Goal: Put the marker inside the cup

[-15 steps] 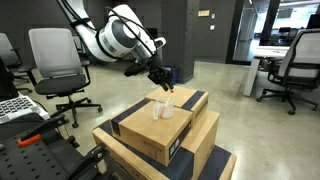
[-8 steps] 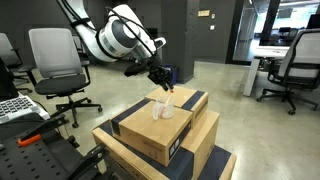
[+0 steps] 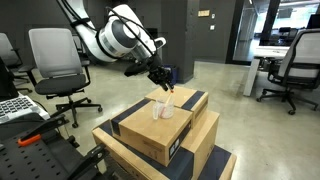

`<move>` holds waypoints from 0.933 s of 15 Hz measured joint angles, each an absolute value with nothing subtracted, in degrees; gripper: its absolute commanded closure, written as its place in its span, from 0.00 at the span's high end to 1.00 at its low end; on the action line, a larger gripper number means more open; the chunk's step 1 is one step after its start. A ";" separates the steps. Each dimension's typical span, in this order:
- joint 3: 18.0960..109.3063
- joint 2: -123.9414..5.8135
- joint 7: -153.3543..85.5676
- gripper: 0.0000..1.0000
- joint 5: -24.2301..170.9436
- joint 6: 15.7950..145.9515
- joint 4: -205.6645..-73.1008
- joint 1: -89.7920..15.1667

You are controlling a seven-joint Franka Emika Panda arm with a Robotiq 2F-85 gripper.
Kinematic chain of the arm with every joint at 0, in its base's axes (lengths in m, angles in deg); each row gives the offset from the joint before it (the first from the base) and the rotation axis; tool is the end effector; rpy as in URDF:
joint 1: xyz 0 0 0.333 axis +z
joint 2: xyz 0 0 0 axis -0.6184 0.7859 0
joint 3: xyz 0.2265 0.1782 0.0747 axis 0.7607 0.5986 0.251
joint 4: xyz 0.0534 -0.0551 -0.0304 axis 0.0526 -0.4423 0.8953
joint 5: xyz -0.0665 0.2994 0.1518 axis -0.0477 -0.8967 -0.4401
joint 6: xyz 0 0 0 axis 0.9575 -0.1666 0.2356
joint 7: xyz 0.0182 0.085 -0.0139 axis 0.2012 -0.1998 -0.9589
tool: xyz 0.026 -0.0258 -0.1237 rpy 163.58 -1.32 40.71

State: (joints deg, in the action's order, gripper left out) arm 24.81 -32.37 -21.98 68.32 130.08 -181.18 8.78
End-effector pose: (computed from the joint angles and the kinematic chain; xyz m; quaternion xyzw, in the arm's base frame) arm 0.5109 0.0122 0.1465 0.9627 -0.0171 0.1871 0.1949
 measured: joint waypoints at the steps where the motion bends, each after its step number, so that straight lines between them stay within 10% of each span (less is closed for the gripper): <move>1: 25.01 -32.21 -22.15 0.75 68.29 130.03 -180.61 8.52; 5: 24.95 -30.27 -22.39 0.99 67.53 129.85 -176.06 7.80; 14: 20.86 -28.58 -22.39 1.00 65.87 130.47 -173.12 10.06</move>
State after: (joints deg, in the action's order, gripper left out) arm 20.86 -28.58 -22.39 65.87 130.47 -173.12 10.06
